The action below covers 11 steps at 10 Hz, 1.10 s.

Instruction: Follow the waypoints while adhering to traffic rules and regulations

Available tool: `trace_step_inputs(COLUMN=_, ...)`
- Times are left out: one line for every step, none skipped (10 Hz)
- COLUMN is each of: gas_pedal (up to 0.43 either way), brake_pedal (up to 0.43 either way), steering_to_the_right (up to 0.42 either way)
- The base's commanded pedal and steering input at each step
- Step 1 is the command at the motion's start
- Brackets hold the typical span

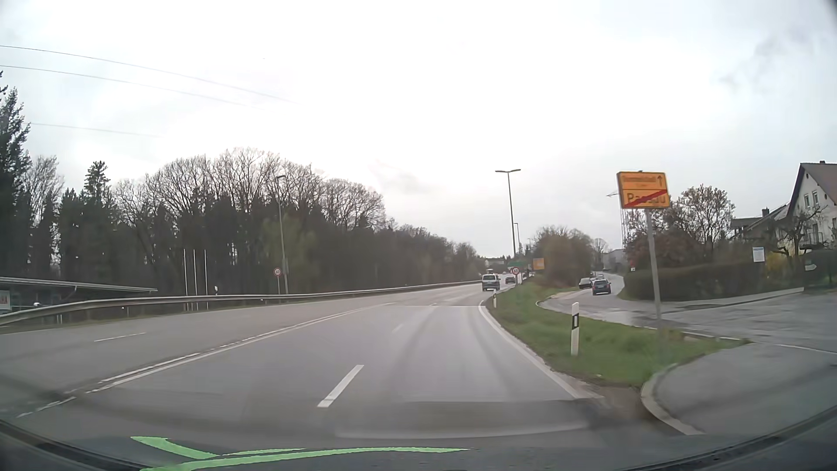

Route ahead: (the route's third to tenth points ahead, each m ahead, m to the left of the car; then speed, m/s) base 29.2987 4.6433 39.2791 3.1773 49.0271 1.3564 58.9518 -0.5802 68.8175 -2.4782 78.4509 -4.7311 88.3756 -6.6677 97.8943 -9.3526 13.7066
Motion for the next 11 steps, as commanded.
trace_step_inputs(gas_pedal=0.24, brake_pedal=0.0, steering_to_the_right=0.018)
trace_step_inputs(gas_pedal=0.24, brake_pedal=0.0, steering_to_the_right=0.018)
trace_step_inputs(gas_pedal=0.24, brake_pedal=0.0, steering_to_the_right=0.018)
trace_step_inputs(gas_pedal=0.26, brake_pedal=0.0, steering_to_the_right=0.018)
trace_step_inputs(gas_pedal=0.287, brake_pedal=0.0, steering_to_the_right=0.018)
trace_step_inputs(gas_pedal=0.299, brake_pedal=0.0, steering_to_the_right=0.018)
trace_step_inputs(gas_pedal=0.311, brake_pedal=0.0, steering_to_the_right=0.018)
trace_step_inputs(gas_pedal=0.319, brake_pedal=0.0, steering_to_the_right=0.017)
trace_step_inputs(gas_pedal=0.331, brake_pedal=0.0, steering_to_the_right=0.016)
trace_step_inputs(gas_pedal=0.339, brake_pedal=0.0, steering_to_the_right=0.016)
trace_step_inputs(gas_pedal=0.35, brake_pedal=0.0, steering_to_the_right=0.017)
